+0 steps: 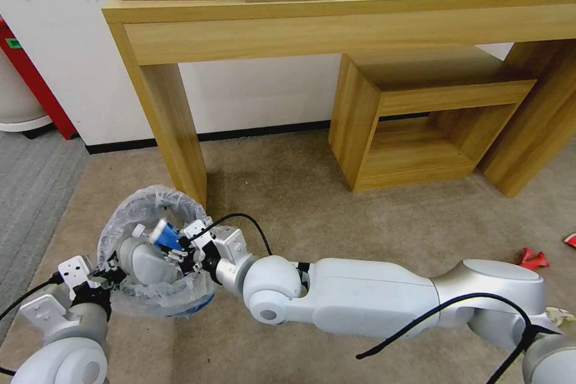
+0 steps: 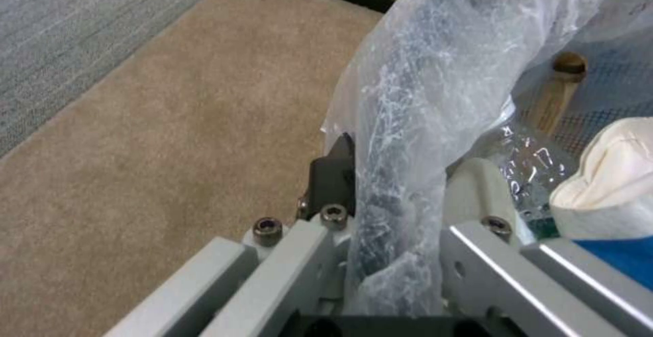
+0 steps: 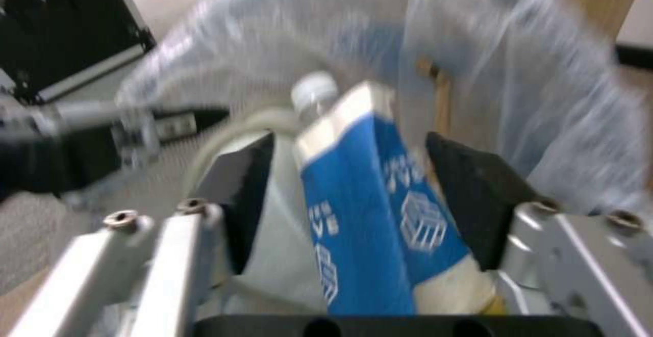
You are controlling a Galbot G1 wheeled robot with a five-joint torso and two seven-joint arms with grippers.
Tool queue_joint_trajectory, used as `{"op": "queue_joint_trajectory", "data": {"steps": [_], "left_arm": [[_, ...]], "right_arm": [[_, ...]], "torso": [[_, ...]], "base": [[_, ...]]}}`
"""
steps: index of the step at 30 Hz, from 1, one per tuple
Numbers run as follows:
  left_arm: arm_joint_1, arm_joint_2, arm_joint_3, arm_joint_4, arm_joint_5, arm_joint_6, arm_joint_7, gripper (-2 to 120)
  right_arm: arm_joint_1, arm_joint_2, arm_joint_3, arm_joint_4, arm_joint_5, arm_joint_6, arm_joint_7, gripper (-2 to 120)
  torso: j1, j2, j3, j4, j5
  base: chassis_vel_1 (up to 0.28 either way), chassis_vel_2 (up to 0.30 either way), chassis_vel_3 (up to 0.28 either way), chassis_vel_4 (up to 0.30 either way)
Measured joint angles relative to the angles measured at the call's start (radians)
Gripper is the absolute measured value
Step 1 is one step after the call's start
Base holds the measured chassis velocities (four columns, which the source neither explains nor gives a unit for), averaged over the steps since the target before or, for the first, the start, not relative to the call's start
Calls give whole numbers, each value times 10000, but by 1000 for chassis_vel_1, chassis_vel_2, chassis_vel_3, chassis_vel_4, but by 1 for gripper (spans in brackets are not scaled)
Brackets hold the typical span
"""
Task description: Pick up the trash bin and place the garbage on the floor into it.
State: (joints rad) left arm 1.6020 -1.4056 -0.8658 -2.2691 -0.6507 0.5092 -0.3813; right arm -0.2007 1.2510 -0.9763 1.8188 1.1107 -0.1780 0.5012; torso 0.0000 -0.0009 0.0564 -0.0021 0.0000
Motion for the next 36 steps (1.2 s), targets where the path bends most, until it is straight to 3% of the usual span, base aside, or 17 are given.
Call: {"op": "queue_joint_trajectory", "data": {"steps": [7, 11, 23, 36], "left_arm": [[-13, 37, -44, 135, 52, 6, -9, 1], [-65, 76, -68, 213, 52, 31, -10, 1], [-150, 232, -114, 306, 81, 167, -9, 1], [-71, 236, -217, 280, 456, 157, 128, 1]], "right_arm": [[-416, -501, 778, 172, -626, 756, -818, 93], [-694, -766, 1388, 319, -680, 986, -1092, 100], [-1505, -1321, 3360, 655, -603, 1114, -1184, 100], [-2384, -2537, 5976, 690, -821, 1578, -1128, 100]], "torso": [[0, 0, 0, 0, 0], [0, 0, 0, -1, 0], [0, 0, 0, 0, 1], [0, 0, 0, 2, 2]], "base": [[0, 0, 0, 0], [0, 0, 0, 0], [0, 0, 0, 0], [0, 0, 0, 0]]}}
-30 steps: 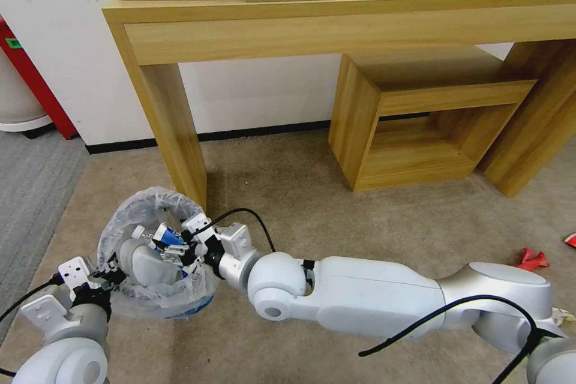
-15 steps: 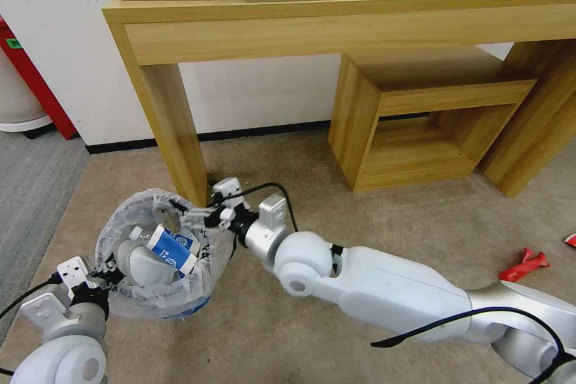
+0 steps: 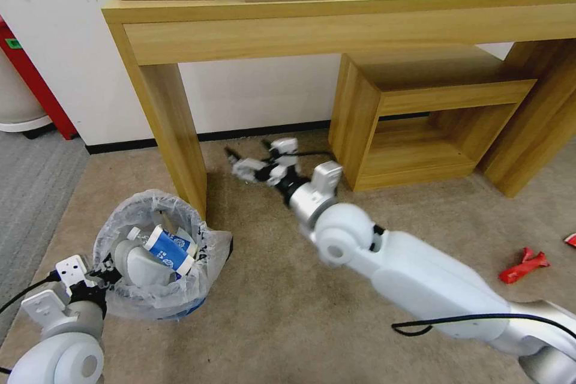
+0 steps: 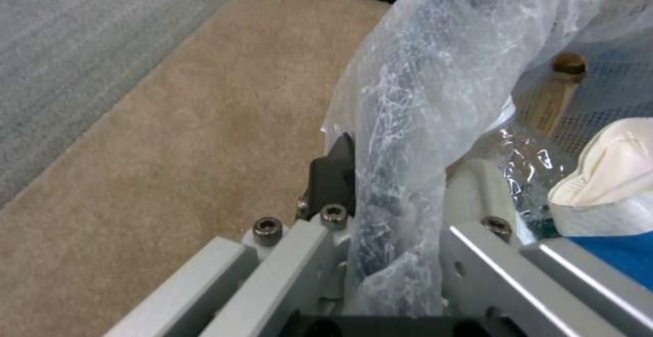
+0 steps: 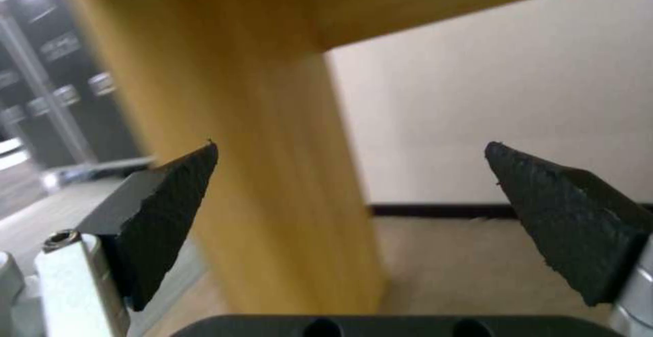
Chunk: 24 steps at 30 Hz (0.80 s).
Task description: Pick up the trash bin and place the garbage on the floor into it.
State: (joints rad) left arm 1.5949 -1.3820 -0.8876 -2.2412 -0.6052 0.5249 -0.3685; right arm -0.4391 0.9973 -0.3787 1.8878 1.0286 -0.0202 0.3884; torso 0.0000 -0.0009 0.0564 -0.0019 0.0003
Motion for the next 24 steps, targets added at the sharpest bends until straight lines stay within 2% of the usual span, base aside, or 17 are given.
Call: {"op": "queue_joint_trajectory", "data": {"steps": [3, 7, 15, 16, 20, 24], "left_arm": [[18, 31, 0, 0, 36, -13, 27, 1], [81, 26, -31, 0, 59, -45, 46, 1], [6, 48, 4, 21, 59, -69, 66, 1], [6, 48, 4, 21, 59, -69, 66, 1], [-57, 94, 1, 54, 60, -75, 83, 1], [-108, 94, 2, 67, 66, -88, 102, 1]], "right_arm": [[-603, -219, 1164, 16, -104, 6, 22, 100], [-912, -282, 1755, 15, -190, 5, 37, 100], [-2172, -389, 3795, 228, -580, 15, 43, 100], [-2172, -389, 3795, 228, -580, 15, 43, 100], [-3361, -308, 5413, 401, -1564, 77, 40, 100], [-3828, -284, 5919, 408, -1922, 178, 17, 100]], "torso": [[0, 0, 0, -5, 1], [0, 0, 0, -3, 0], [0, 0, 0, -2, -2], [0, 0, 0, -2, -2], [0, 0, -1, 1, -2], [0, 0, -1, -3, -1]], "base": [[0, 0, 0, 0], [0, 0, 0, 0], [0, 0, 0, 0], [0, 0, 0, 0], [0, 0, 0, 0], [0, 0, 0, 0]]}}
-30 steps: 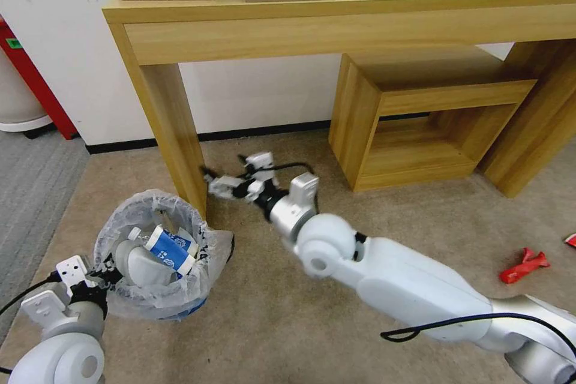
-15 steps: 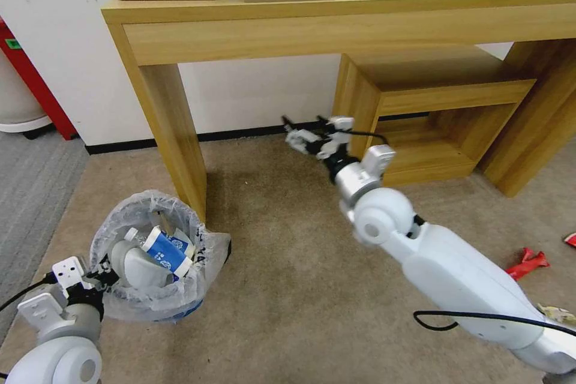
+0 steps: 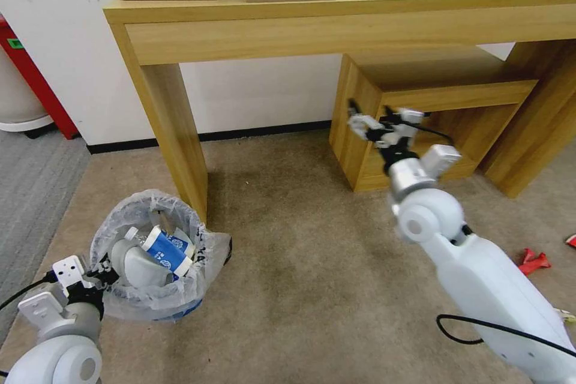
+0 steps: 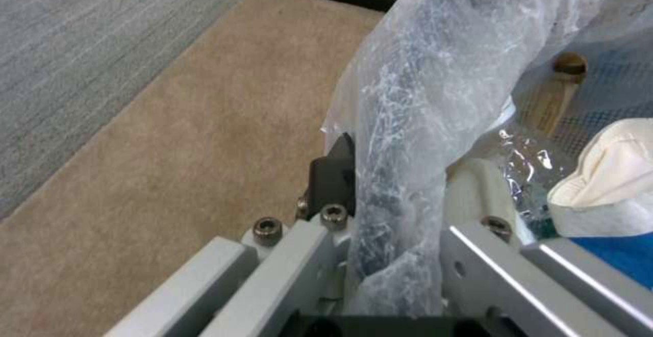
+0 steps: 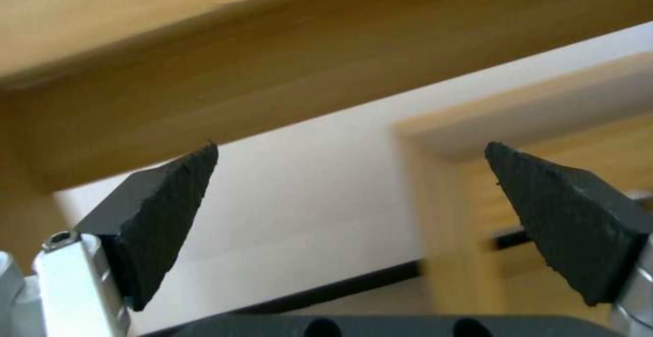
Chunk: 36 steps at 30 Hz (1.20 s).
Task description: Pick up the trash bin and place the garbage on the floor into it.
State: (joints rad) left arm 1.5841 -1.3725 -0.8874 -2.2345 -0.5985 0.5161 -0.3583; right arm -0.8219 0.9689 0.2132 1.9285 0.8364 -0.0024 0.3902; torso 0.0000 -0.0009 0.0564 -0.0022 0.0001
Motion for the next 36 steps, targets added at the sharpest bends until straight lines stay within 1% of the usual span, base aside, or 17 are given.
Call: {"op": "queue_joint_trajectory", "data": {"steps": [1, 3, 4, 5, 6, 7, 10, 14, 20, 28, 36], "left_arm": [[-47, -14, 48, 7, 65, -18, 49, 1], [-99, -40, 106, 30, 114, -20, 80, 1], [-99, -40, 106, 30, 114, -20, 80, 1], [-124, -43, 127, 50, 131, -20, 86, 1], [-192, -39, 196, 129, 192, -21, 94, 1], [-192, -39, 196, 129, 192, -21, 94, 1], [-239, -23, 257, 198, 233, -19, 99, 1], [-246, 14, 282, 260, 306, -18, 112, 1], [-249, 121, 304, 299, 318, -18, 115, 1], [-145, 99, 347, 316, 405, -71, 148, 1], [-65, 64, 329, 261, 464, -140, 167, 1]], "right_arm": [[-706, 70, 751, -16, -749, 192, -156, 100], [-1267, 214, 1338, -60, -1519, 472, -284, 100], [-1267, 214, 1338, -60, -1519, 472, -284, 100], [-1471, 284, 1564, -54, -1741, 504, -308, 100], [-2044, 562, 2120, 30, -2261, 616, -321, 100], [-2044, 562, 2120, 30, -2261, 616, -321, 100], [-2712, 851, 2655, 73, -2813, 804, -365, 100], [-3225, 1081, 2986, 23, -3201, 1068, -458, 100], [-3726, 1240, 3187, -52, -3437, 1273, -494, 100], [-3722, 1474, 3005, -77, -3559, 1278, -400, 100], [-3737, 1499, 2898, -180, -3666, 1364, -401, 100]], "torso": [[0, 0, 0, -1, 1], [0, 0, 0, 0, 0], [0, 0, 0, 0, 0], [0, 0, 0, 0, 2], [0, 0, -1, 0, 0], [0, 0, -1, 0, 0], [0, 0, -1, 2, -1], [0, 1, 0, 1, 0], [0, 0, -1, 1, -1], [0, 0, 1, 1, -1], [0, 0, 0, 2, -2]], "base": [[0, 0, 0, 0], [0, 0, 0, 0], [0, 0, 0, 0], [0, 0, 0, 0], [0, 0, 0, 0], [0, 0, 0, 0], [0, 0, 0, 0], [0, 0, 0, 0], [-28, -22, -16, -27], [-78, -73, -72, -84], [-104, -102, -107, -111]]}}
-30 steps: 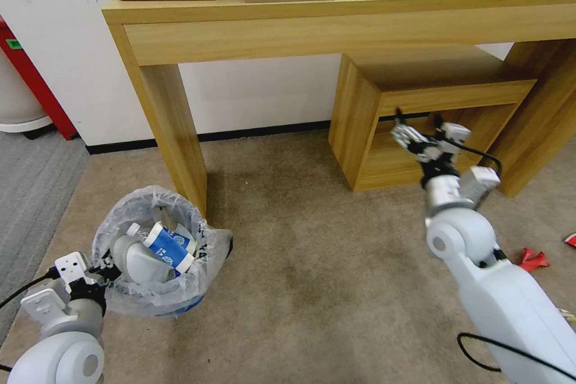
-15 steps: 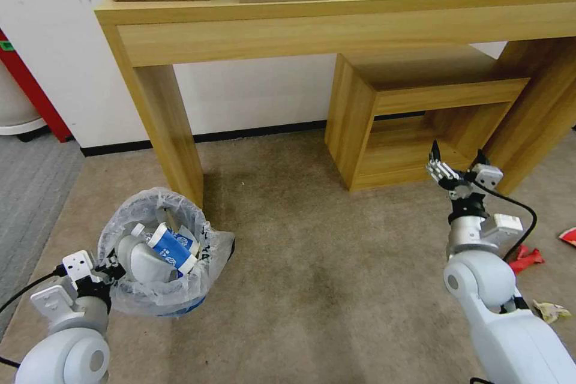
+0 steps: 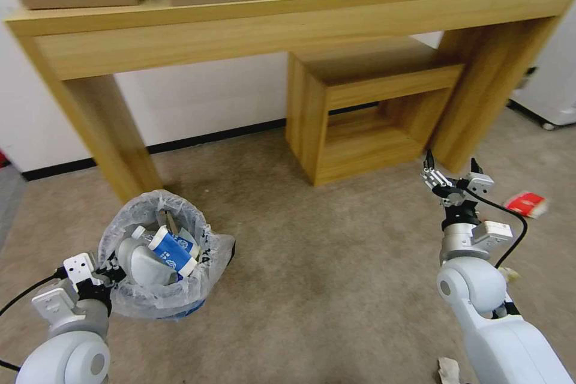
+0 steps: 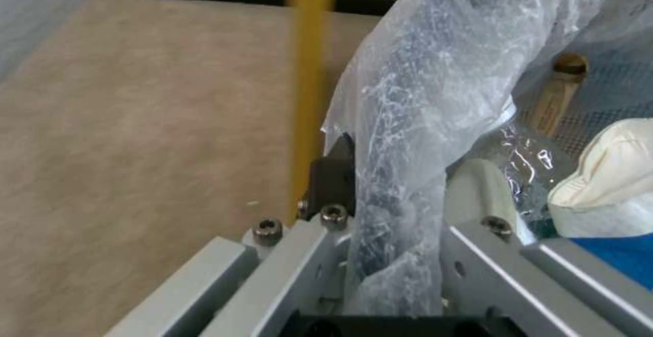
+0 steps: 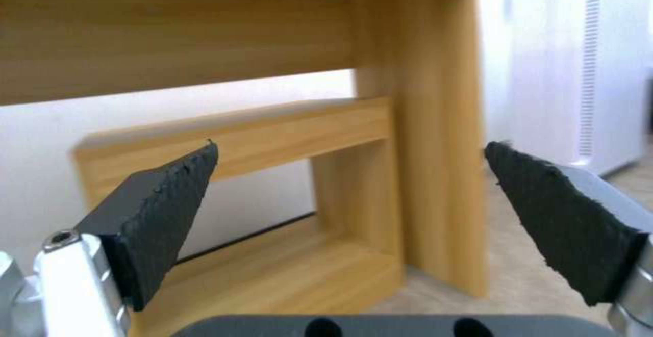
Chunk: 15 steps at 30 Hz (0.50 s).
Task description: Pick up the trash bin and place the garbage on the floor into it.
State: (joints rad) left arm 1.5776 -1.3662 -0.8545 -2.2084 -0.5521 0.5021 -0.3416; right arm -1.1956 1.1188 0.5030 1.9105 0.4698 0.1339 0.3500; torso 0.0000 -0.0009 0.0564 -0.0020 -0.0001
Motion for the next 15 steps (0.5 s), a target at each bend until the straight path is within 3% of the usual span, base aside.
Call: {"op": "queue_joint_trajectory", "data": {"steps": [15], "left_arm": [[54, -33, -66, -15, 39, -87, 5, 1]], "right_arm": [[161, 119, -374, -120, -103, 67, 9, 100]], "torso": [[0, 0, 0, 0, 1]], "base": [[-124, -129, -124, -121]]}}
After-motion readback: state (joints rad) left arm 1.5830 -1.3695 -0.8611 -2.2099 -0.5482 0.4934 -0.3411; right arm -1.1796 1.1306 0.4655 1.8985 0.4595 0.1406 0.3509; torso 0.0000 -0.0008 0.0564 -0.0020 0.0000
